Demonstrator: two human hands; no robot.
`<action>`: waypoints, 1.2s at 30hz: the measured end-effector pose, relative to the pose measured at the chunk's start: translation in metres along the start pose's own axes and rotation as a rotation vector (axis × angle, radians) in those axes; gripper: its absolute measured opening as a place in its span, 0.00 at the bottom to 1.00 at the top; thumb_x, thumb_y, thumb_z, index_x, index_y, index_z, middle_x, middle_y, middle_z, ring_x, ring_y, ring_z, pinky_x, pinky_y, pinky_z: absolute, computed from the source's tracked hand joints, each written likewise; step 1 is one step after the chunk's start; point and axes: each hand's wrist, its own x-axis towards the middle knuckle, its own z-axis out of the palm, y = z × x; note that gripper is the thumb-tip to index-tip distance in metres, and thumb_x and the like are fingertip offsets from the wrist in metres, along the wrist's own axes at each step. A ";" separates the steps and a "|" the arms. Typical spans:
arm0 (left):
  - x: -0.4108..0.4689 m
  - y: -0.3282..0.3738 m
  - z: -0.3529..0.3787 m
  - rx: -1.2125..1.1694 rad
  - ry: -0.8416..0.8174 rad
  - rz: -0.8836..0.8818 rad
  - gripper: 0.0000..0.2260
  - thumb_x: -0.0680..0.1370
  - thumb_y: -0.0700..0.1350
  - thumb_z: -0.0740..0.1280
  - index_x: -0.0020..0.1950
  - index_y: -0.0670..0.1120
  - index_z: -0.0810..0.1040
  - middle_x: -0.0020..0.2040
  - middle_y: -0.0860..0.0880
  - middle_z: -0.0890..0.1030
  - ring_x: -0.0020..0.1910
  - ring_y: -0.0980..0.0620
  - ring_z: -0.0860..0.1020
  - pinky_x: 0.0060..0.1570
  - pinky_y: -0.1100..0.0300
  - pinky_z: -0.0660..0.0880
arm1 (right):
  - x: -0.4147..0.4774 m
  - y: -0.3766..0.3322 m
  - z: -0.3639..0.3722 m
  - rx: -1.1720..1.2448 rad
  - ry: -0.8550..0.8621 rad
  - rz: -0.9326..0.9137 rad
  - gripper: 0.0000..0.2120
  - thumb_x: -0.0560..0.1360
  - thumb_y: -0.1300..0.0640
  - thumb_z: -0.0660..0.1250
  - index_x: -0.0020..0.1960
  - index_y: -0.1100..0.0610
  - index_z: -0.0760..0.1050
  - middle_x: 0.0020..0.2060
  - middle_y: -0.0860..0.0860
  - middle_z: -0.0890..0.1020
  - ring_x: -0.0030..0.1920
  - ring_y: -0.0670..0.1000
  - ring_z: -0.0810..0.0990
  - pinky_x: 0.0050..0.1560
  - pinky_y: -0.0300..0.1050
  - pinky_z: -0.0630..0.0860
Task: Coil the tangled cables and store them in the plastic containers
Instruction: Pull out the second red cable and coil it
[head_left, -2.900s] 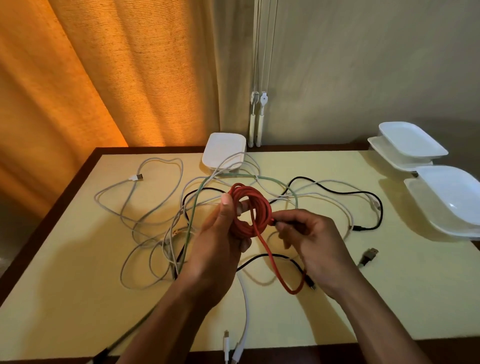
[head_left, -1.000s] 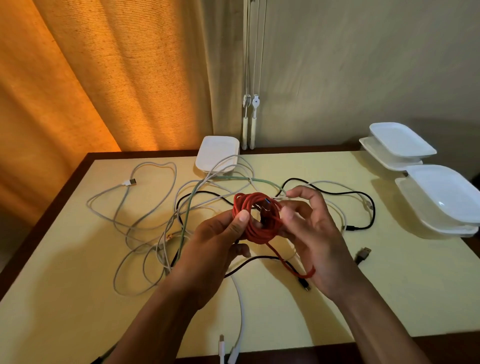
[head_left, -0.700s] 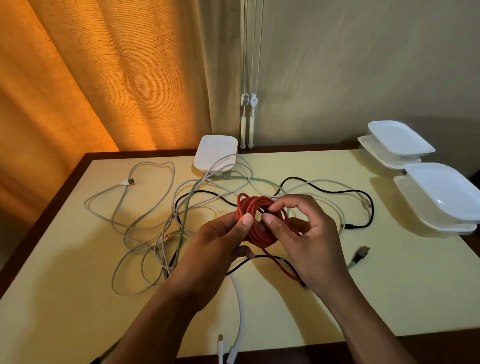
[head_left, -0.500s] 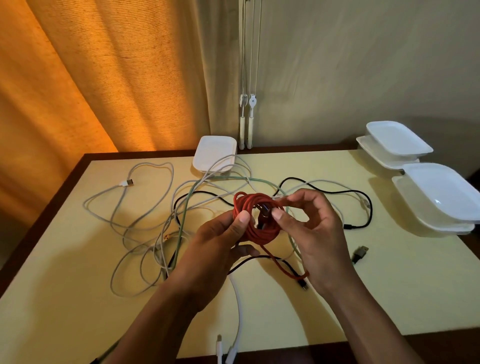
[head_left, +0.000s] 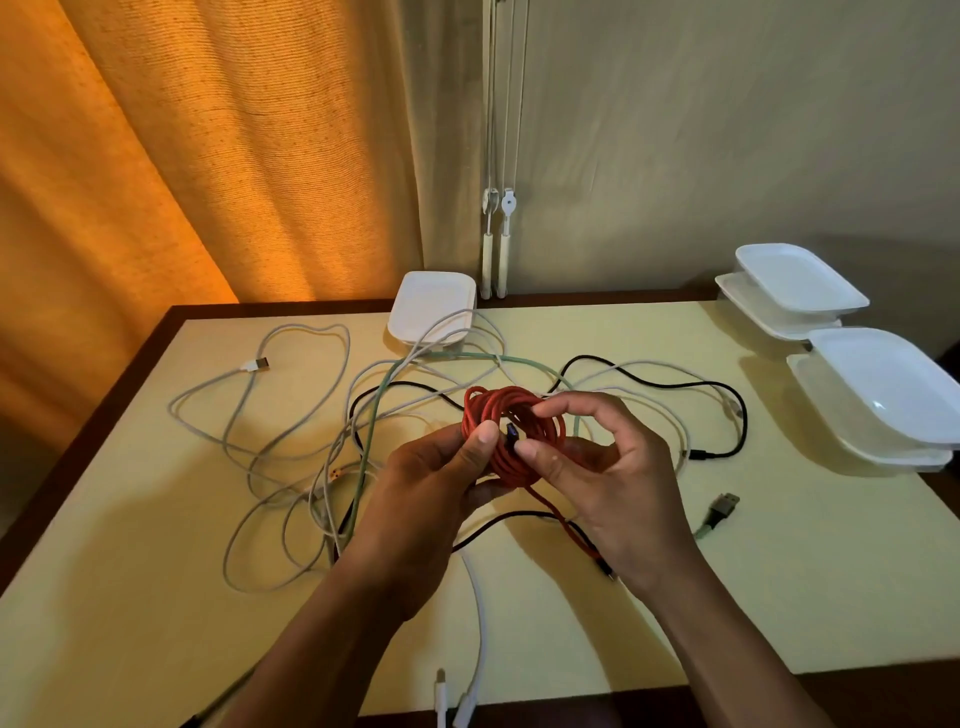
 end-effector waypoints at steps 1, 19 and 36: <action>0.000 0.000 0.000 -0.001 -0.010 0.001 0.18 0.83 0.48 0.61 0.64 0.38 0.81 0.59 0.40 0.85 0.62 0.44 0.83 0.65 0.51 0.77 | 0.000 0.000 -0.001 0.028 -0.001 0.011 0.14 0.71 0.57 0.79 0.54 0.49 0.81 0.53 0.59 0.83 0.46 0.53 0.87 0.40 0.40 0.81; 0.003 0.004 -0.010 -0.101 0.209 -0.110 0.13 0.80 0.53 0.66 0.47 0.50 0.89 0.43 0.53 0.83 0.45 0.52 0.72 0.47 0.54 0.66 | 0.015 -0.010 -0.028 0.868 0.078 0.079 0.09 0.84 0.59 0.57 0.49 0.57 0.74 0.45 0.54 0.83 0.50 0.55 0.85 0.57 0.53 0.80; -0.004 0.009 0.002 -0.417 0.022 -0.230 0.23 0.80 0.60 0.64 0.69 0.50 0.80 0.69 0.50 0.80 0.65 0.51 0.73 0.76 0.47 0.58 | -0.004 0.003 0.012 -0.881 -0.039 -0.458 0.26 0.77 0.37 0.67 0.73 0.42 0.70 0.51 0.45 0.80 0.42 0.46 0.78 0.37 0.47 0.80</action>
